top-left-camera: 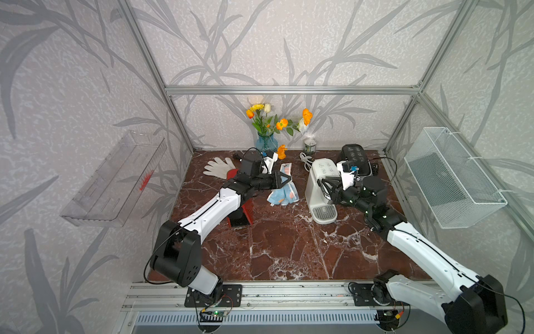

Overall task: Wipe the surface of a coffee machine
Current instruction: Adjust the cleaning item, then wipe the dirt from the surface of the coffee machine.

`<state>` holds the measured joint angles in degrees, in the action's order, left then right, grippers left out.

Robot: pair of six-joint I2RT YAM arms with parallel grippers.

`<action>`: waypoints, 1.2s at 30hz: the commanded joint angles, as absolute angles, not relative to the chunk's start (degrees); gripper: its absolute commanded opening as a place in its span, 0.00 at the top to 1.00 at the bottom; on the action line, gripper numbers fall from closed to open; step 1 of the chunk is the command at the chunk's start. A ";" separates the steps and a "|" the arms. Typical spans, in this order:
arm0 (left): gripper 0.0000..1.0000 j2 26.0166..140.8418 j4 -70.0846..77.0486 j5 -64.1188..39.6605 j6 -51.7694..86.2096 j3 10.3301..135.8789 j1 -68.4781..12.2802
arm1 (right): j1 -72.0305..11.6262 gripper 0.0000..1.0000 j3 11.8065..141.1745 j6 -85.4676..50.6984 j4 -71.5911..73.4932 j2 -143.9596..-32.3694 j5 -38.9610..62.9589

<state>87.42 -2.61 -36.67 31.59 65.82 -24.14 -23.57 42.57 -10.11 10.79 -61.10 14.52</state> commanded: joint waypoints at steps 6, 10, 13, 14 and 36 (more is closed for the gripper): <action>1.00 88.05 -4.31 -31.25 29.85 66.62 -24.17 | -20.90 0.77 37.50 -16.17 12.12 -57.63 5.65; 1.00 89.73 -4.13 -31.29 30.41 67.65 -24.60 | -20.40 0.77 34.02 -17.43 14.75 -55.83 3.75; 1.00 90.20 -4.48 -29.89 30.37 68.09 -25.26 | -19.65 0.77 32.88 -18.35 16.05 -55.89 4.38; 1.00 90.34 -4.48 -29.38 30.39 68.24 -25.46 | -19.52 0.77 32.71 -18.48 16.44 -55.90 4.72; 1.00 114.34 11.14 -18.60 28.49 92.09 -26.58 | -18.90 0.76 27.98 -21.50 21.09 -56.49 11.11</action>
